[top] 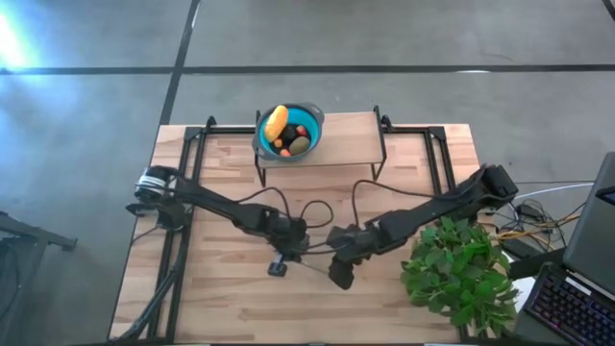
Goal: Pick & Place Fruit
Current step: Put the green table knife on the shelf
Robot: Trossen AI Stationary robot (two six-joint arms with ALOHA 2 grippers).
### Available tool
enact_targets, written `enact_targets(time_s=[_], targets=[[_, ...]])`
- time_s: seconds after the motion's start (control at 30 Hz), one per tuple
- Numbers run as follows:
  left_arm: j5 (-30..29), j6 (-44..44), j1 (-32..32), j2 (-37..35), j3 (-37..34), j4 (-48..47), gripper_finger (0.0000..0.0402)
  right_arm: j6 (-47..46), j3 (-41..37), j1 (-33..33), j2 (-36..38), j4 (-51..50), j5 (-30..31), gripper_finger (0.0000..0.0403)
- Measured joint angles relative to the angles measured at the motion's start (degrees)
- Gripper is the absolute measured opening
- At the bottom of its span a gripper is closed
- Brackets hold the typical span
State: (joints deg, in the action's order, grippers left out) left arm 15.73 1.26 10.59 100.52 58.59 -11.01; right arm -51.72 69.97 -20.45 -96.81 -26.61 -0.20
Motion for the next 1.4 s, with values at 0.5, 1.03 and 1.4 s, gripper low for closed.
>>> enact_targets(time_s=[0.5, 1.03, 1.4], targets=[[-6.67, 4.33, 0.0, -12.14, 0.13, -13.71, 0.0, 1.5, 0.0, 1.07, 3.07, 3.63, 3.42, 0.0093], [-15.57, 3.73, -0.07, -19.12, 5.7, -23.41, 0.0, 23.63, -0.02, 4.37, 2.62, 11.36, 6.59, 0.0183], [-18.28, 1.77, -0.44, -19.07, 8.39, -25.04, 0.0, 25.59, -0.02, 7.83, 1.89, 10.48, 6.42, 0.0228]])
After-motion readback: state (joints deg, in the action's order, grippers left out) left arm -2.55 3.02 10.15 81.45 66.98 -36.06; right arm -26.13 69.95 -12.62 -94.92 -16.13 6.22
